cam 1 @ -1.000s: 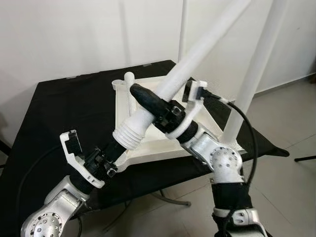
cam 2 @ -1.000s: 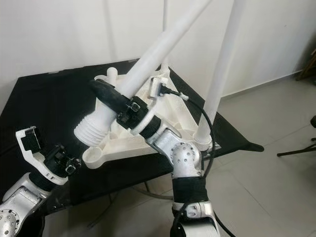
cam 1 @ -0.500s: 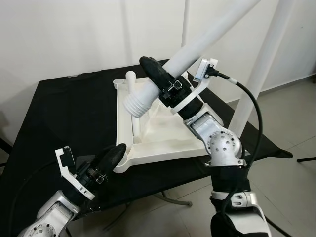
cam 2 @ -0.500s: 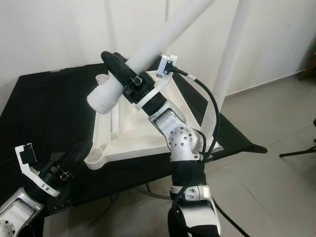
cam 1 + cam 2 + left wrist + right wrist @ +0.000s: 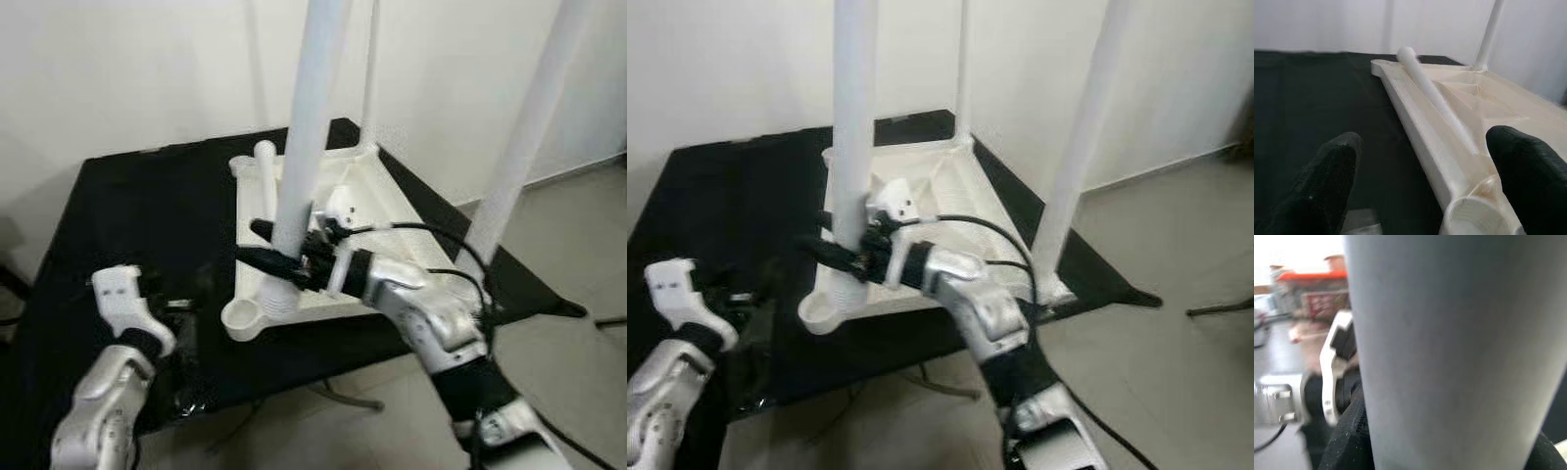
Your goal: Building children table
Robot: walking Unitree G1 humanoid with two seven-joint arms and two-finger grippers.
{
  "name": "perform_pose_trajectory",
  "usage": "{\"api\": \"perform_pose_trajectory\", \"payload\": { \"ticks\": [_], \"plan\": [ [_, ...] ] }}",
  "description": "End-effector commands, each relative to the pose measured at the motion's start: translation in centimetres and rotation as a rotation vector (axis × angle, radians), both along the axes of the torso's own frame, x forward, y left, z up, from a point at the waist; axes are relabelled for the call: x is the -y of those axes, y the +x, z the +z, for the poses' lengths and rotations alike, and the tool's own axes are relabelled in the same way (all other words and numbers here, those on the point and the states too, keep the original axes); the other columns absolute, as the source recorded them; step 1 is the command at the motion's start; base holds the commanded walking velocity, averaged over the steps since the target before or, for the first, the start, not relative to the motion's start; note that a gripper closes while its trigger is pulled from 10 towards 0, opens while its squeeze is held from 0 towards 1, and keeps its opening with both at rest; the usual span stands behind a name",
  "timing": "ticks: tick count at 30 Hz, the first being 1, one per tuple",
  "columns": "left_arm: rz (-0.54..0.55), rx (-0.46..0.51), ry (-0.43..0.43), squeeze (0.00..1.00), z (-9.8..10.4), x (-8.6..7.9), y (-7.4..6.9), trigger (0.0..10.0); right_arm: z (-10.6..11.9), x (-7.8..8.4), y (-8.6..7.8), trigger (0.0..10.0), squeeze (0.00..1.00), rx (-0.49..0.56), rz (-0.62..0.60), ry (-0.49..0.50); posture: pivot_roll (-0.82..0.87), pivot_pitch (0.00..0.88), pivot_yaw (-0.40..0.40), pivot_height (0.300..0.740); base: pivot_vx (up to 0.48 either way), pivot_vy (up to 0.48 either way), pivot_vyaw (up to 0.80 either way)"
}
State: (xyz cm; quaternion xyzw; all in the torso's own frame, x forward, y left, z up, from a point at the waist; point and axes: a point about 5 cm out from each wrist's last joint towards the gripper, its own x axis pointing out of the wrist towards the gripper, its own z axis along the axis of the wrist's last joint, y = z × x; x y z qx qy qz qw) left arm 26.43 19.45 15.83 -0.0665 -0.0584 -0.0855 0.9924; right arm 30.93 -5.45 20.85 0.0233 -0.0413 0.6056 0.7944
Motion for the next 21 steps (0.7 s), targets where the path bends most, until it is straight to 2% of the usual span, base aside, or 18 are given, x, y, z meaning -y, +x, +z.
{"api": "perform_pose_trajectory", "payload": {
  "ticks": [1, 3, 6, 7, 9, 12, 18, 21],
  "plan": [
    [0.013, -0.010, 0.061, 0.00, -0.1, 0.2, -0.3, 10.0, 0.1, -0.3, -0.4, 10.0, 0.00, 0.028, 0.037, -0.010, -0.02, 0.033, 0.019, 0.740, 0.000, 0.000, 0.80],
    [0.018, -0.017, 0.108, 0.00, -0.3, 0.6, -0.3, 10.0, -0.1, 0.0, -0.2, 10.0, 0.00, 0.034, 0.006, -0.012, -0.01, 0.054, 0.024, 0.740, 0.000, 0.000, 0.80],
    [-0.014, -0.018, 0.149, 0.00, -0.4, 1.6, -0.5, 10.0, -0.3, 0.5, 0.3, 10.0, 0.00, 0.035, -0.096, -0.014, -0.01, 0.063, 0.027, 0.740, 0.000, 0.000, 0.00],
    [-0.014, -0.018, 0.149, 0.00, -0.4, 1.6, -0.5, 10.0, -0.3, 0.5, 0.3, 10.0, 0.00, 0.035, -0.096, -0.014, -0.01, 0.063, 0.027, 0.740, 0.000, 0.000, 0.00],
    [-0.085, -0.016, 0.167, 0.00, -0.2, 3.1, -0.7, 10.0, -0.6, 0.9, 0.5, 10.0, 0.00, 0.031, -0.172, -0.002, -0.02, 0.067, 0.030, 0.740, 0.000, 0.480, 0.00],
    [-0.142, -0.002, 0.186, 0.00, 0.0, 4.6, -0.5, 10.0, -0.9, 1.5, 0.2, 10.0, 0.00, 0.010, -0.219, 0.028, -0.03, 0.064, 0.041, 0.740, 0.000, 0.480, 0.00],
    [-0.143, 0.027, 0.199, 0.00, 0.4, 4.8, -0.1, 10.0, -0.9, 1.7, 0.1, 10.0, 0.00, 0.006, -0.254, 0.051, -0.04, 0.055, 0.035, 0.740, 0.000, 0.480, 0.00],
    [-0.122, 0.046, 0.209, 0.00, 0.5, 4.7, 0.1, 10.0, -0.8, 1.7, 0.3, 10.0, 0.00, 0.019, -0.266, 0.043, -0.04, 0.052, 0.030, 0.740, 0.000, 0.000, 0.00]
  ]
}}
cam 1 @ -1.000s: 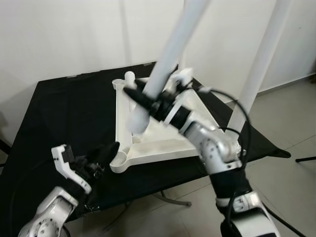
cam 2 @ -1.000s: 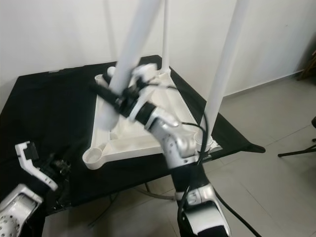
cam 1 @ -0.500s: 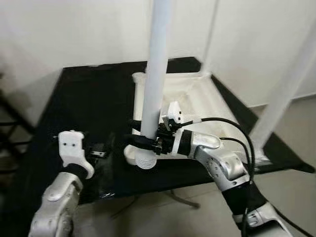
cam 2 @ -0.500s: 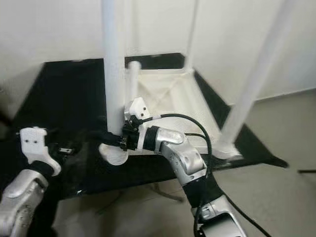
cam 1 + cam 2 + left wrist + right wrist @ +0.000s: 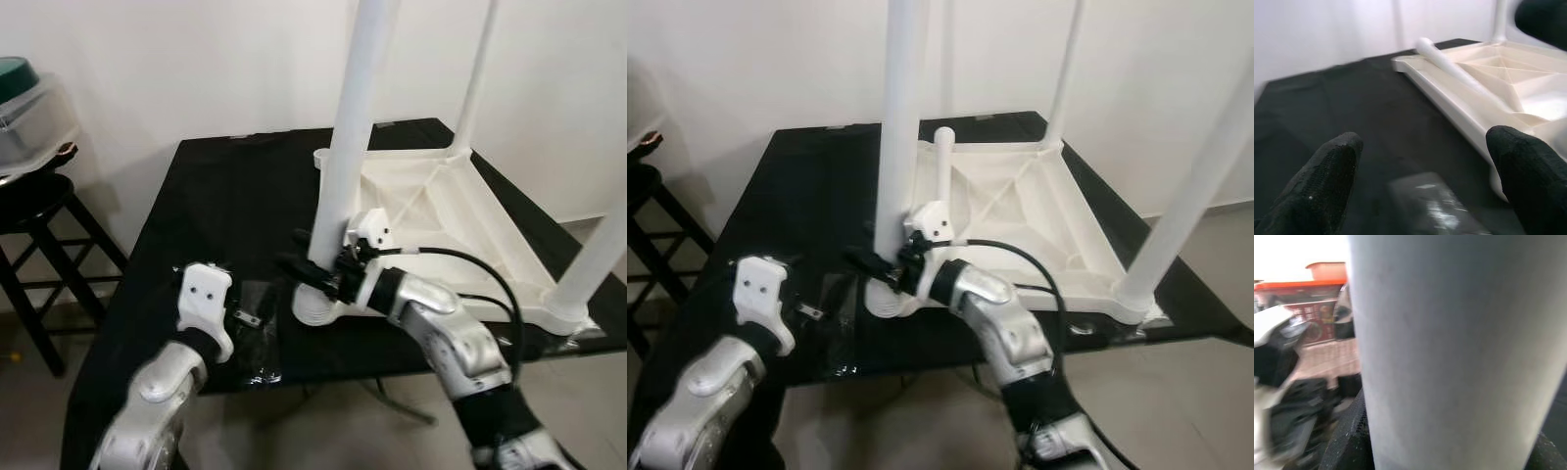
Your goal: Building children table
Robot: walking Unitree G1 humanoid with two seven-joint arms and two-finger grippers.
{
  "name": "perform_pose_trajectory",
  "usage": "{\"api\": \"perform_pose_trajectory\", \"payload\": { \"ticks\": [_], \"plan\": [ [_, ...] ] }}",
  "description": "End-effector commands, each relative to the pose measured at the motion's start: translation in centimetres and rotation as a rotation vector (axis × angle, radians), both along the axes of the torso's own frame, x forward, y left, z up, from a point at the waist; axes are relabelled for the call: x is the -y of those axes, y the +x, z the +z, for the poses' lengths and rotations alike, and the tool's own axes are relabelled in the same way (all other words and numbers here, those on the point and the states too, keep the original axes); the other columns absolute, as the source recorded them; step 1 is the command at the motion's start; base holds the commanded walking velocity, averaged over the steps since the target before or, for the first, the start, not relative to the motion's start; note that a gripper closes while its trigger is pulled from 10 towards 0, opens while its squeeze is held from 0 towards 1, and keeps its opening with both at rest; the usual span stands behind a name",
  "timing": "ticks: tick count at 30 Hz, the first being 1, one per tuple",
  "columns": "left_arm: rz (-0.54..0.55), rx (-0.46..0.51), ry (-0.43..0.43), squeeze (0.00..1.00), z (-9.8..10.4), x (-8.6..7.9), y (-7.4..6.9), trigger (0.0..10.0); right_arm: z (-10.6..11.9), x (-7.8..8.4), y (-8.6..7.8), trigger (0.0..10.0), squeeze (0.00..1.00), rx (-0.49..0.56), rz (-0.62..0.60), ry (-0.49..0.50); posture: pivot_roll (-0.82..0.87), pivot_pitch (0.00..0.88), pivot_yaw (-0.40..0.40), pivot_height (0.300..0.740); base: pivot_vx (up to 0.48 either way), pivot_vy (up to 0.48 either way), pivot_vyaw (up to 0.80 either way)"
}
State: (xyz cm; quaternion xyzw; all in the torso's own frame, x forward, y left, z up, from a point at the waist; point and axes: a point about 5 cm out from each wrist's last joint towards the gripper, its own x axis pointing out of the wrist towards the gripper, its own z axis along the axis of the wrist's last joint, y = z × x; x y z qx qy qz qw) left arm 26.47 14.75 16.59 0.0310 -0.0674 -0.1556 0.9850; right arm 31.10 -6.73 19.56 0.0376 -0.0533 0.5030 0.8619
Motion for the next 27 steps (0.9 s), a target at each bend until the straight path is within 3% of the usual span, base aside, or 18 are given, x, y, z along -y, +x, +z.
{"api": "perform_pose_trajectory", "payload": {
  "ticks": [1, 14, 27],
  "plan": [
    [0.006, 0.002, 0.009, 0.00, -0.2, 0.0, 0.0, 10.0, 0.5, 0.4, 0.1, 10.0, 0.00, 0.027, -0.022, -0.003, -0.04, 0.052, 0.030, 0.740, 0.000, 0.000, 0.00],
    [-0.003, -0.015, 0.012, 0.00, -0.5, -0.1, -0.5, 10.0, 0.9, 1.0, 0.6, 10.0, 0.00, 0.030, -0.078, 0.006, -0.04, 0.063, 0.034, 0.740, 0.000, 0.000, 0.00],
    [-0.010, -0.041, -0.037, 0.00, -1.1, -0.4, -1.3, 10.0, 2.0, 2.8, 2.6, 10.0, 0.00, 0.055, -0.142, -0.037, -0.04, 0.084, 0.032, 0.740, 0.000, 0.000, -0.80]
  ]
}}
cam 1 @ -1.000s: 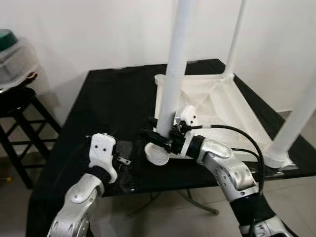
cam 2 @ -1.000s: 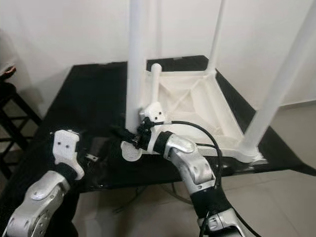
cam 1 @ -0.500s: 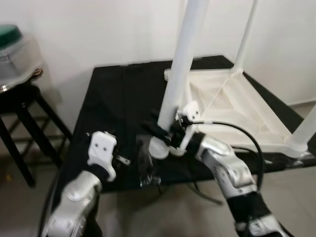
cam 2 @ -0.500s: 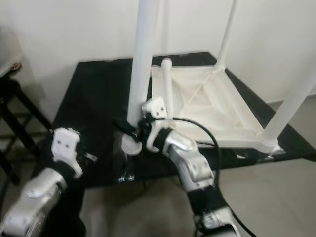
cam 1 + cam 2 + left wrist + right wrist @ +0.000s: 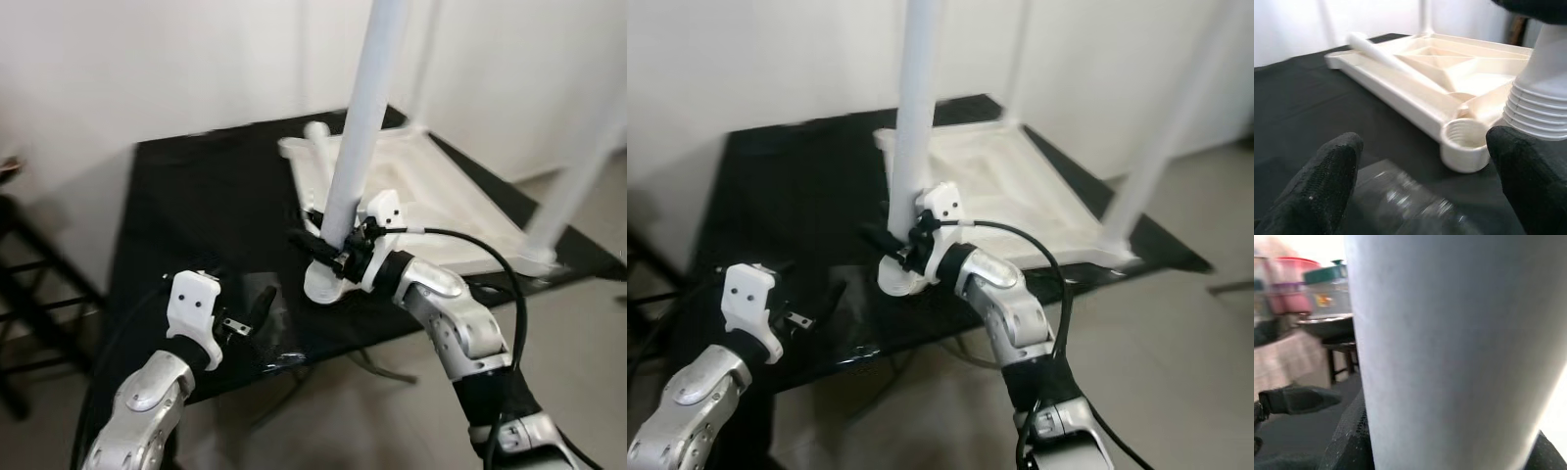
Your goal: Building children table
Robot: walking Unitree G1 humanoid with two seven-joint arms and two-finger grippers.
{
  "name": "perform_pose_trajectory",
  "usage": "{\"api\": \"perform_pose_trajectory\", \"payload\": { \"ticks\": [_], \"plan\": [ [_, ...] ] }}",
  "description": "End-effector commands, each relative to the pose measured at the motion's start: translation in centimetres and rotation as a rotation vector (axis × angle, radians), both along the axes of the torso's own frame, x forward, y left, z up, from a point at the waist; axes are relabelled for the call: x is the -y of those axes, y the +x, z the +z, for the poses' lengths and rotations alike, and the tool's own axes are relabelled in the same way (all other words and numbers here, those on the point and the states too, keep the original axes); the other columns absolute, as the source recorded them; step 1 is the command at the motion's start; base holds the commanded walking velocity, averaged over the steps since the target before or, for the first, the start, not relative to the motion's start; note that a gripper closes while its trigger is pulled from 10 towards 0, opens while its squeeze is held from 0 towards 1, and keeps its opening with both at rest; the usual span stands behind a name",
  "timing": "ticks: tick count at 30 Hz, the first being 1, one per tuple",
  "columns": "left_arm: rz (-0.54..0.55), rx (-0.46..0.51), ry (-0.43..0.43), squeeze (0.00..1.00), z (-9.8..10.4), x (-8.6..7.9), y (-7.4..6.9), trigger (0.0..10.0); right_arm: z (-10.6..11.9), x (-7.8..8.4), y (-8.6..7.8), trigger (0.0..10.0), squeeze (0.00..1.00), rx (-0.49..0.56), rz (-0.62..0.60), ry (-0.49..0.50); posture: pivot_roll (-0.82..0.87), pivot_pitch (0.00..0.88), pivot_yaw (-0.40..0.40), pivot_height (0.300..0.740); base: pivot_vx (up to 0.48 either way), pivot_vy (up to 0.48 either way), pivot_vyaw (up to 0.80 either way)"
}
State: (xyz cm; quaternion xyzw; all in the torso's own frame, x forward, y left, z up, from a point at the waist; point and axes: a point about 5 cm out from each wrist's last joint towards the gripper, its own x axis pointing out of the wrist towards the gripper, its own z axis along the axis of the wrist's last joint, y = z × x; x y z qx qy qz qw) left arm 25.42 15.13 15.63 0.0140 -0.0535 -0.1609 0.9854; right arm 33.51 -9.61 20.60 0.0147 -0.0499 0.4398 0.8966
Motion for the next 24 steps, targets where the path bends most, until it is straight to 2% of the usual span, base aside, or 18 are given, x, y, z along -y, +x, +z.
{"api": "perform_pose_trajectory", "payload": {
  "ticks": [1, 5, 7, 10, 13, 17, 22, 24],
  "plan": [
    [0.002, -0.005, -0.007, 0.00, -0.1, 0.0, -0.3, 10.0, 1.1, 0.0, 0.4, 10.0, 0.00, 0.055, 0.003, -0.003, -0.04, 0.084, 0.032, 0.740, 0.000, 0.000, -0.80],
    [0.007, -0.004, -0.006, 0.00, -0.1, 0.0, -0.5, 10.0, 1.3, -0.2, 0.3, 10.0, 0.00, 0.070, 0.015, 0.006, -0.03, 0.087, 0.030, 0.740, 0.000, 0.000, -0.32],
    [0.011, -0.008, -0.020, 0.00, -0.1, -0.1, -0.6, 10.0, 0.9, -0.9, -0.3, 10.0, 0.00, 0.068, 0.045, -0.004, -0.03, 0.088, 0.028, 0.740, 0.000, 0.000, 0.00],
    [0.031, -0.014, -0.074, 0.00, -0.1, -0.4, -0.6, 10.0, 0.1, -1.8, -1.2, 10.0, 0.00, 0.052, 0.080, -0.009, -0.03, 0.085, 0.030, 0.740, 0.302, 0.000, 0.00],
    [0.033, -0.018, -0.090, 0.00, -0.2, -0.5, -0.5, 10.0, -0.3, -2.0, -1.5, 10.0, 0.00, 0.036, 0.092, -0.007, -0.03, 0.082, 0.031, 0.740, 0.325, 0.000, -0.27],
    [0.031, -0.021, -0.098, 0.00, -0.2, -0.6, -0.4, 10.0, -0.4, -2.2, -1.7, 10.0, 0.00, 0.030, 0.098, 0.015, -0.04, 0.077, 0.033, 0.740, 0.333, 0.000, -0.80],
    [0.029, -0.021, -0.106, 0.00, -0.3, -0.6, -0.2, 10.0, -0.5, -2.3, -1.9, 10.0, 0.00, 0.041, 0.103, 0.005, -0.04, 0.073, 0.034, 0.740, 0.334, 0.000, 0.00],
    [0.031, -0.020, -0.110, 0.00, -0.3, -0.6, -0.1, 10.0, -0.4, -2.5, -2.2, 10.0, 0.00, 0.046, 0.140, 0.005, -0.04, 0.070, 0.032, 0.740, 0.336, 0.000, 0.00]
  ]
}}
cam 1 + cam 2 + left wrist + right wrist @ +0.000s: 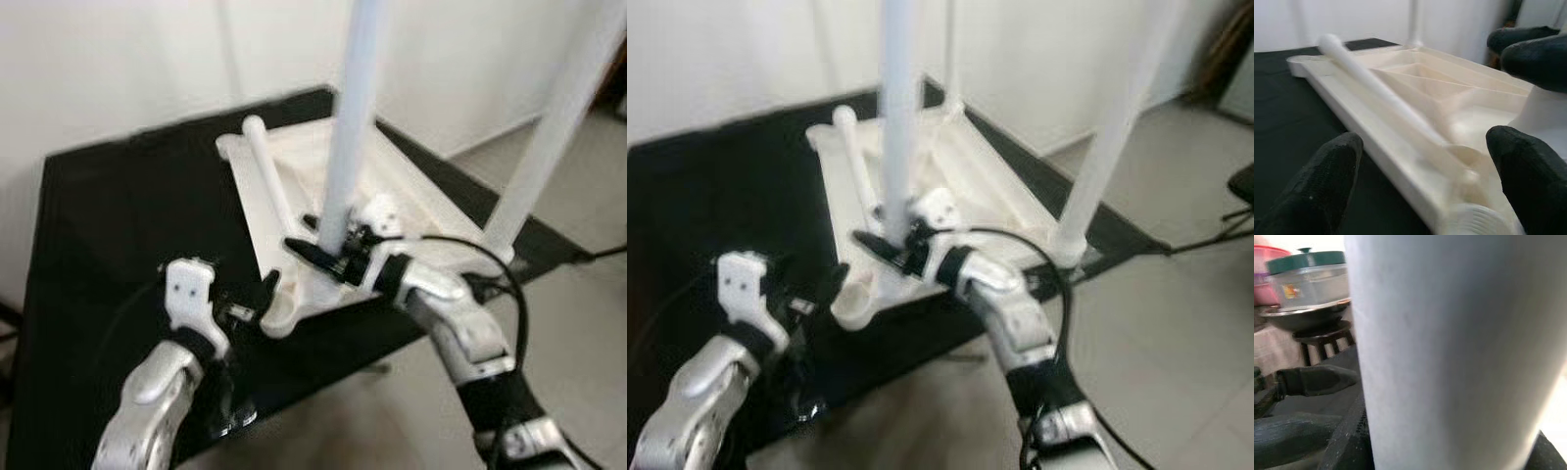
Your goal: Building children table
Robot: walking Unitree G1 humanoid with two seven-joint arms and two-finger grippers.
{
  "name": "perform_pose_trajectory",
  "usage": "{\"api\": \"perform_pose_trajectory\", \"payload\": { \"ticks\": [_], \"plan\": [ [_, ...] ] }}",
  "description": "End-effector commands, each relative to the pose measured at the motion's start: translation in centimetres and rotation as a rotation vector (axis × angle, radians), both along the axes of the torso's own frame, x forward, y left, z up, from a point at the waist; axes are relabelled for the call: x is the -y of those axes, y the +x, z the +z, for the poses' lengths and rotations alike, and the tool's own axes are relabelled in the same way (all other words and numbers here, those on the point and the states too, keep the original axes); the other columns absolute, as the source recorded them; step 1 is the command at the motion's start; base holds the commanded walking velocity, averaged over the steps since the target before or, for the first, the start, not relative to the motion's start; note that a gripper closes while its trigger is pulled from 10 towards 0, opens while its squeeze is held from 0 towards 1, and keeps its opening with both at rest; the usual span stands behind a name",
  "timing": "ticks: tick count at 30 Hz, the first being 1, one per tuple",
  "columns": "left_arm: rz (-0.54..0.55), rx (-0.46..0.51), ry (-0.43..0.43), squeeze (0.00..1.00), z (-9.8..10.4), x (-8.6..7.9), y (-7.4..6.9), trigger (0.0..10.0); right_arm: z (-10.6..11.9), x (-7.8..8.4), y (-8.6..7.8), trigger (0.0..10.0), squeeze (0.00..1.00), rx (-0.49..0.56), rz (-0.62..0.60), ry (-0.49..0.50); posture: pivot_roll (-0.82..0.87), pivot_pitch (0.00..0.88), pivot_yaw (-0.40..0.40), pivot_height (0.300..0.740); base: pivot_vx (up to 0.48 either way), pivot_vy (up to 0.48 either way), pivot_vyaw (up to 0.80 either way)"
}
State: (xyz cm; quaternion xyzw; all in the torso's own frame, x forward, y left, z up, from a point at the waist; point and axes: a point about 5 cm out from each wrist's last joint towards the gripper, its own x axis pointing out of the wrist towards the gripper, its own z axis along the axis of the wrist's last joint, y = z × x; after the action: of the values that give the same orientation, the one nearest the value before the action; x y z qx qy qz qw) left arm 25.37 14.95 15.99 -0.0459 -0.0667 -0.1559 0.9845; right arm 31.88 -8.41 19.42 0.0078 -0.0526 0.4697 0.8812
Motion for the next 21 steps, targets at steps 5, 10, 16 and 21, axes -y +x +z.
{"api": "perform_pose_trajectory", "payload": {
  "ticks": [5, 10, 16, 21],
  "plan": [
    [0.044, -0.037, 0.005, 0.00, -0.6, -1.0, 0.0, 10.0, 1.2, -1.3, -1.2, 10.0, 0.00, 0.043, 0.150, 0.030, -0.04, 0.070, 0.031, 0.740, 0.130, 0.000, 0.16],
    [0.054, -0.077, 0.007, 0.00, -1.0, -1.3, -0.1, 10.0, 0.6, -0.7, -2.0, 10.0, 0.00, 0.033, 0.235, -0.064, -0.04, 0.073, 0.035, 0.740, 0.000, 0.087, 0.00],
    [0.033, -0.073, 0.062, 0.00, -0.9, -1.2, -0.5, 10.0, 0.3, 0.2, -3.2, 10.0, 0.00, 0.008, 0.360, -0.111, -0.04, 0.077, 0.038, 0.740, 0.000, 0.480, 0.00],
    [-0.049, -0.068, 0.136, 0.00, -1.0, -1.1, -1.4, 10.0, -0.1, 1.3, -3.6, 10.0, 0.00, -0.034, 0.435, -0.130, -0.03, 0.088, 0.046, 0.740, 0.000, 0.000, 0.00]
  ]
}}
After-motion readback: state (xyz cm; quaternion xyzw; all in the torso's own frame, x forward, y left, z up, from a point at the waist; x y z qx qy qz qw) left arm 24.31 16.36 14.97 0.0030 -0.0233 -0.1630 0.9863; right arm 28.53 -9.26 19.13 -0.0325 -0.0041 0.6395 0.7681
